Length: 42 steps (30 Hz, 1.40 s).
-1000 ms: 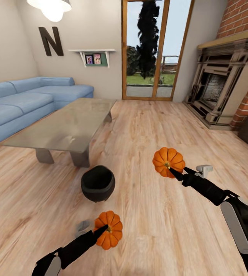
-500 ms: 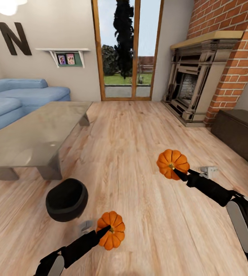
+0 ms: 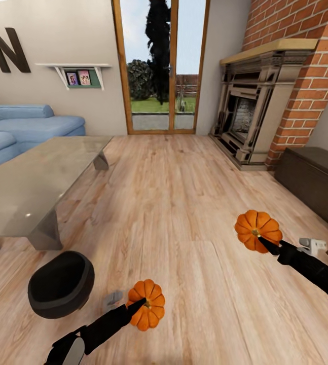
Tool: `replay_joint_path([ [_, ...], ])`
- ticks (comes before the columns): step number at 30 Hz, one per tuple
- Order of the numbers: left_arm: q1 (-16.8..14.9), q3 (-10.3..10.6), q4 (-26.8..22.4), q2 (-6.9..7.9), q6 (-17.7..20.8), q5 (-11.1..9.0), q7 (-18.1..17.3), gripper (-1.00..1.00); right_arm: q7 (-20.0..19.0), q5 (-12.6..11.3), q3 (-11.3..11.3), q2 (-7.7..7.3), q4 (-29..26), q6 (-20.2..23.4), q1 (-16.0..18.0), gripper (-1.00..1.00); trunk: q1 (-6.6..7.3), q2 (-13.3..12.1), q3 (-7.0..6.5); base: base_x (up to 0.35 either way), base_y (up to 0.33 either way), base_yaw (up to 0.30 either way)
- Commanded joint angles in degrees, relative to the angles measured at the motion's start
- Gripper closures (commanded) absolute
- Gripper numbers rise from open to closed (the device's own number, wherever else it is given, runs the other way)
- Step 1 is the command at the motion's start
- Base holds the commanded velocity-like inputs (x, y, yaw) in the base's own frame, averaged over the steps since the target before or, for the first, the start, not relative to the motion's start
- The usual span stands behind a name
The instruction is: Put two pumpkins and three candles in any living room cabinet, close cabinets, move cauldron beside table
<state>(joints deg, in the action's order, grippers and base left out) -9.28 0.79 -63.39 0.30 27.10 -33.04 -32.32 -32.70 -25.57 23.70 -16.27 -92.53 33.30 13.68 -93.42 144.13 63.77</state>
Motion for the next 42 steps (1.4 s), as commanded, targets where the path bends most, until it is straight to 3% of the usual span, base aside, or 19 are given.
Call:
replay_joint_path([
  [1,0.0,0.0,-0.1,0.03,0.5,-0.8,0.2,1.0,-0.1,-0.8,0.1,0.01,0.0,0.5,0.1,1.0,-0.01,0.0,0.05,0.272,-0.241,-0.002],
  [2,0.0,0.0,-0.1,0.03,0.5,-0.8,0.2,1.0,-0.2,-0.6,0.1,-0.38,0.0,0.5,-0.4,1.0,-0.01,0.0,0.05,0.272,-0.241,-0.002],
  [5,0.0,0.0,-0.1,-0.02,0.6,-0.8,0.2,1.0,-0.1,4.0,0.0,0.4,4.3,0.1,-1.9,1.0,-0.01,0.0,0.05,0.272,-0.242,-0.001],
  [8,0.0,0.0,-0.1,0.02,0.6,-0.9,0.1,1.0,-0.1,4.5,0.0,0.7,5.9,0.4,-2.4,1.0,-0.01,0.0,0.05,0.272,-0.241,0.0],
  [17,0.0,0.0,-0.1,0.21,0.5,-1.3,0.0,1.0,0.0,4.4,-0.1,1.98,6.7,0.8,-2.8,1.0,-0.01,0.0,0.05,0.204,-0.27,0.0],
  [29,0.0,-0.3,-0.1,0.46,0.6,-1.4,-0.2,1.0,0.0,4.3,-0.1,2.37,6.7,0.8,-2.9,1.0,-0.01,0.0,0.05,-0.08,-0.314,0.0],
  [36,0.0,-0.5,-0.1,0.4,0.1,-1.6,-0.5,1.0,-0.1,4.3,-0.1,2.38,6.7,0.9,-2.9,1.0,-0.01,0.0,0.05,-0.031,-0.052,0.0],
  [42,0.0,-0.6,-0.1,0.53,0.1,-1.5,-0.5,1.0,-0.2,2.3,-0.1,2.29,6.4,0.9,-2.6,1.0,-0.01,0.0,0.05,-0.042,-0.004,-0.011],
])
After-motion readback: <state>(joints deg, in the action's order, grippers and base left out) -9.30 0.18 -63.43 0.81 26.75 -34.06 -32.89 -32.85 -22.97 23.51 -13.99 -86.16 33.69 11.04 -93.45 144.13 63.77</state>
